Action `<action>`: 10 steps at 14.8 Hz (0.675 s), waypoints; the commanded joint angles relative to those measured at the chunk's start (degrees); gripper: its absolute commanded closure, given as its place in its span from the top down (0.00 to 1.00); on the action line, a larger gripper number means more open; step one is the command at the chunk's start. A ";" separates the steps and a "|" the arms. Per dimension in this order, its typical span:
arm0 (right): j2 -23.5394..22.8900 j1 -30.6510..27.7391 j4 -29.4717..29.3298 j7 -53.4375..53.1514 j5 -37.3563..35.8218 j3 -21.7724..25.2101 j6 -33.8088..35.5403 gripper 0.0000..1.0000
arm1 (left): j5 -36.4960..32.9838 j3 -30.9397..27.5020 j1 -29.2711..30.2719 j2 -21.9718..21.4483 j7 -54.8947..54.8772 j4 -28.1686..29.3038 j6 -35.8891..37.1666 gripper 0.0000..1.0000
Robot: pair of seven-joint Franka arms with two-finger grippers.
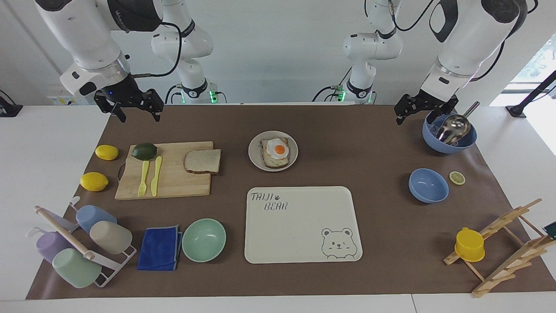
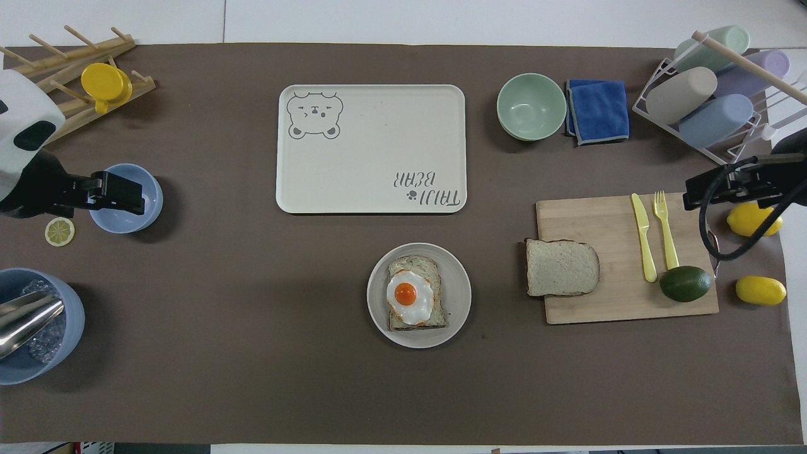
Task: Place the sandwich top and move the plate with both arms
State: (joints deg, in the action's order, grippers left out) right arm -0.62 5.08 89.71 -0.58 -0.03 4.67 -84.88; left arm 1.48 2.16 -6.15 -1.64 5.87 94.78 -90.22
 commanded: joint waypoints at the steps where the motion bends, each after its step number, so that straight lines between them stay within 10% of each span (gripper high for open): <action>1: 1.67 -1.12 1.43 2.59 1.43 0.25 2.08 1.00 | -0.69 0.21 0.35 -0.29 0.46 -0.21 0.58 1.00; 5: 3.53 9.39 13.99 -2.89 -0.75 -1.42 -11.61 1.00 | -0.69 0.21 0.35 -0.29 0.46 -0.21 0.58 1.00; 10: -7.11 20.40 18.29 -19.09 -6.64 -1.42 -22.33 1.00 | -0.69 0.21 0.35 -0.29 0.54 -0.21 0.58 1.00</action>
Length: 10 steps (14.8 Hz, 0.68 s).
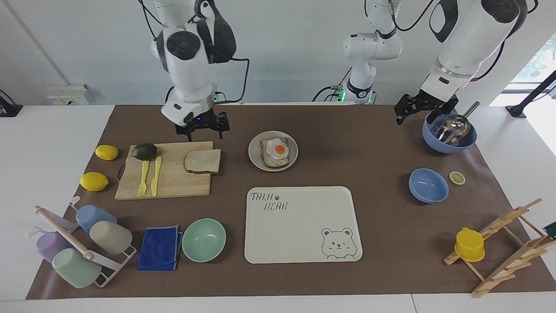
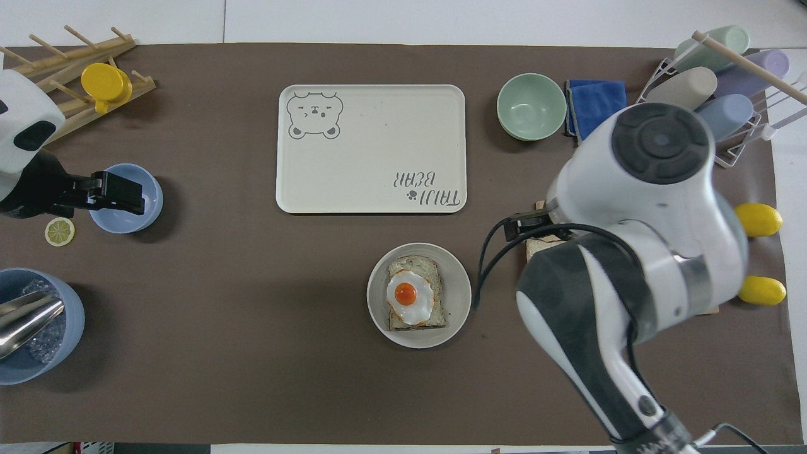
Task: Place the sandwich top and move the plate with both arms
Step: 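Grasp the bread slice on the cutting board with the right gripper and lift it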
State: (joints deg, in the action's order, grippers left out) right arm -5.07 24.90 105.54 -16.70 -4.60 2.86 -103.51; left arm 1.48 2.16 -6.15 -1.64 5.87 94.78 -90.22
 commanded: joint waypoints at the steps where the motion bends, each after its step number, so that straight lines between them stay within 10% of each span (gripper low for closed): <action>1: -3.19 1.81 5.09 -4.21 -4.87 0.39 -6.33 1.00 | -0.69 0.21 0.35 -0.29 0.54 -0.21 0.58 1.00; 10: -9.17 5.24 11.35 -10.55 -17.54 0.39 -7.58 1.00 | -0.69 0.12 0.35 -0.29 0.54 -0.21 0.58 1.00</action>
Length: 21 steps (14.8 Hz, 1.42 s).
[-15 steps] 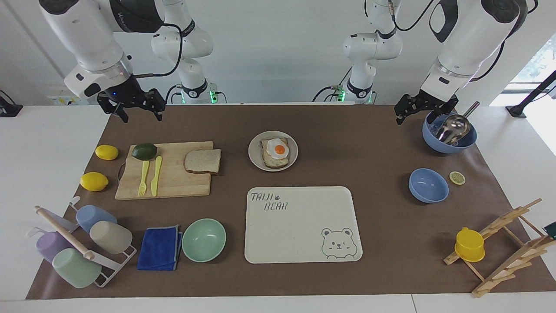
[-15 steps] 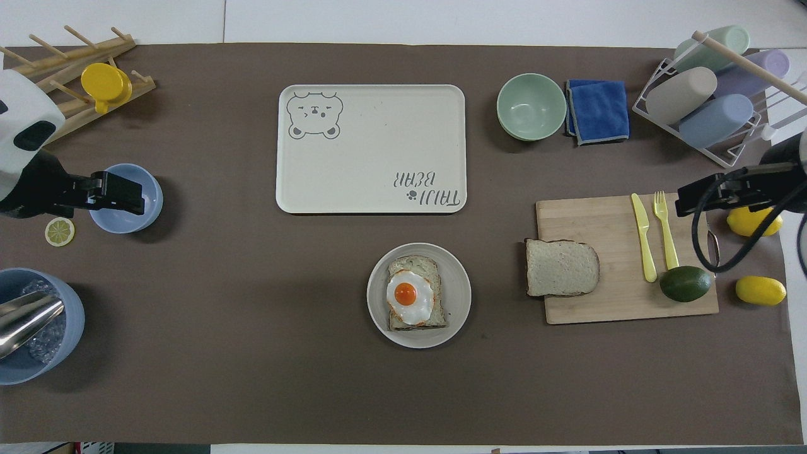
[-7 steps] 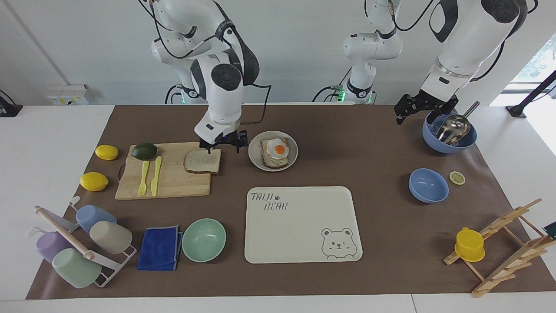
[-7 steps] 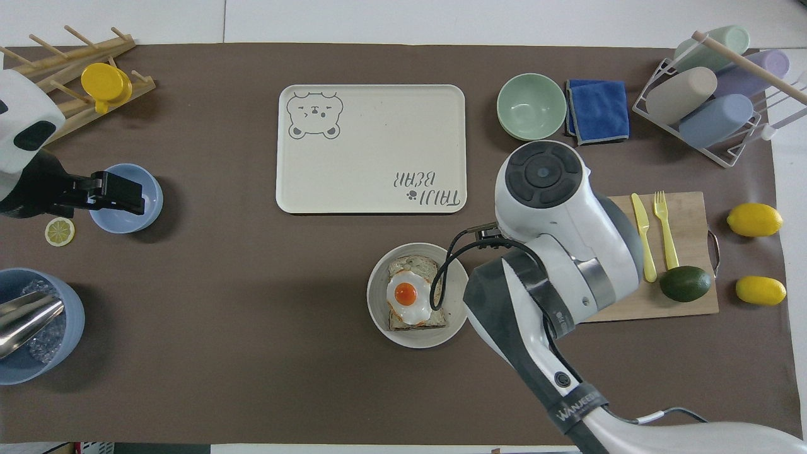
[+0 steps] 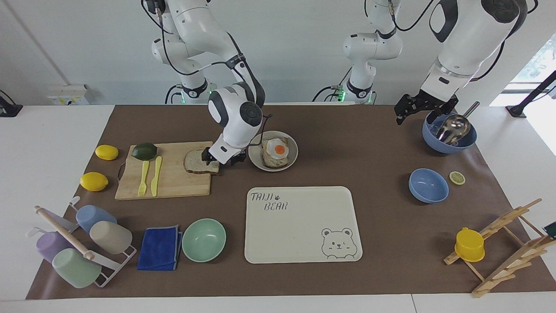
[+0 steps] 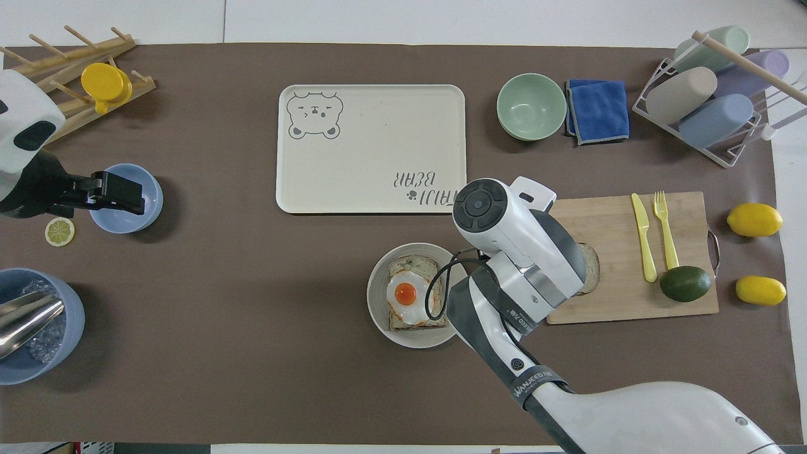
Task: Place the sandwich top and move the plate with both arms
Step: 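Grasp the bread slice on the cutting board with the right gripper and lift it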
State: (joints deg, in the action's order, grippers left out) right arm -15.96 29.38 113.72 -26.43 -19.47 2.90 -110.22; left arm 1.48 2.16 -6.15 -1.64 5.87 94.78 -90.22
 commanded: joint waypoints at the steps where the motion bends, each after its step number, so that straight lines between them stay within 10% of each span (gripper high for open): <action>1: 1.72 0.76 3.96 -0.73 -4.77 0.36 -0.96 1.00 | -0.69 0.21 0.35 -0.29 0.54 -0.21 0.58 1.00; 16: 2.95 0.50 7.83 -0.73 -5.41 0.27 -1.14 0.78 | -0.69 0.21 0.35 -0.29 0.54 -0.21 0.58 1.00; 21: 2.95 0.94 7.05 -0.29 -5.41 0.09 0.00 0.00 | -0.69 0.21 0.35 -0.29 0.54 -0.21 0.58 1.00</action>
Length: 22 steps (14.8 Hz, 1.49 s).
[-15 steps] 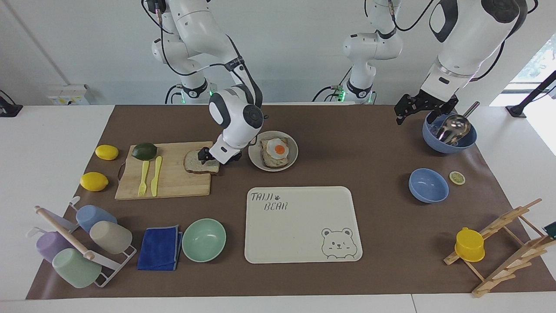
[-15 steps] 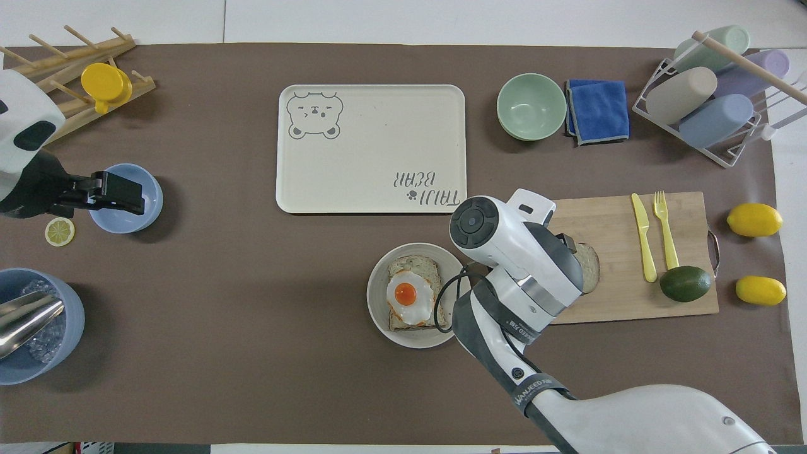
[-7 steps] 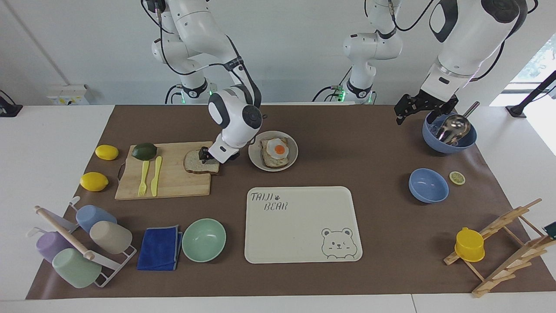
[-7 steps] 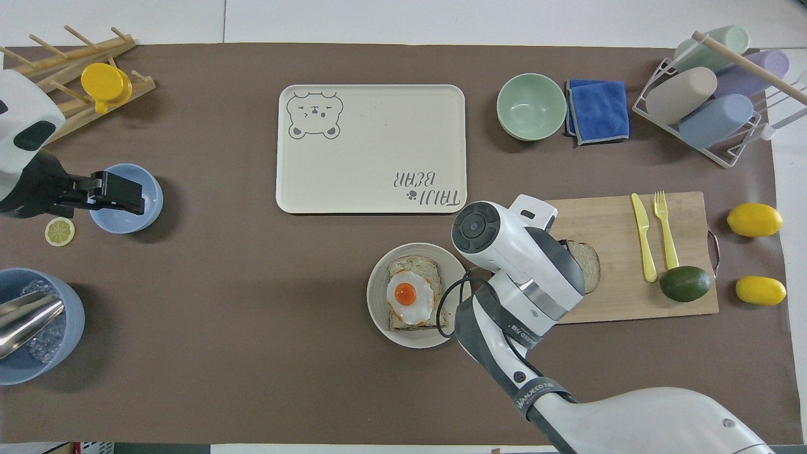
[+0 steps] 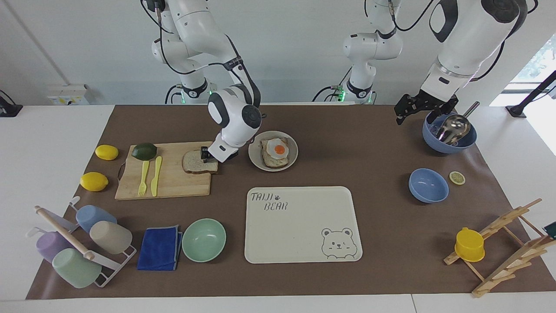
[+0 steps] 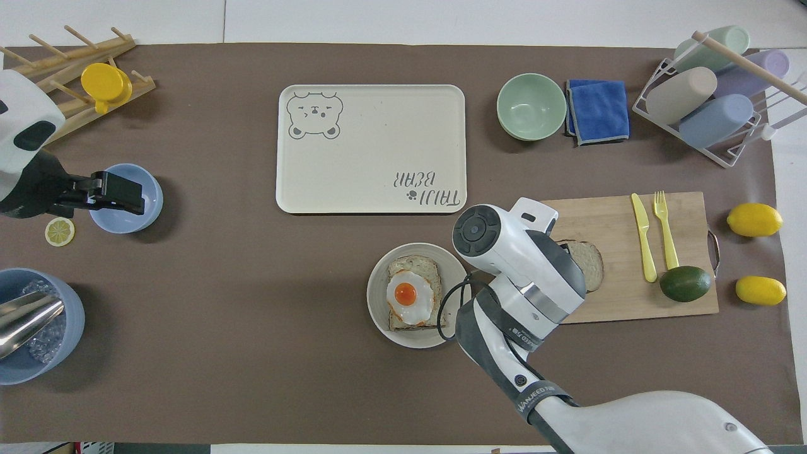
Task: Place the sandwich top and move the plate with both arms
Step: 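Grasp the bread slice on the cutting board with the right gripper and lift it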
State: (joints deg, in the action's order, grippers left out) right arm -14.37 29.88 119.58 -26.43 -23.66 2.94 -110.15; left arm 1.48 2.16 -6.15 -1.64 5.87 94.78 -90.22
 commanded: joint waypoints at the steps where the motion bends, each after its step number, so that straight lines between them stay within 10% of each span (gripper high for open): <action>1: 1.28 0.96 0.57 -0.29 -1.21 -0.03 0.64 0.00 | -0.69 0.12 0.35 -0.29 0.46 -0.21 0.58 1.00; 13: -1.53 18.01 -18.85 -3.36 3.09 -0.39 9.78 0.00 | -0.69 0.21 0.35 -0.29 0.54 -0.21 0.49 1.00; 22: -4.17 20.74 -18.51 -9.43 5.55 -0.56 2.31 0.00 | -0.69 0.21 0.35 -0.29 0.54 -0.21 0.49 1.00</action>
State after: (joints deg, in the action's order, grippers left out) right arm -17.95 50.72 102.00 -35.01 -19.80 2.51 -107.01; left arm 1.48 2.16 -6.15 -1.65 5.87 94.78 -90.22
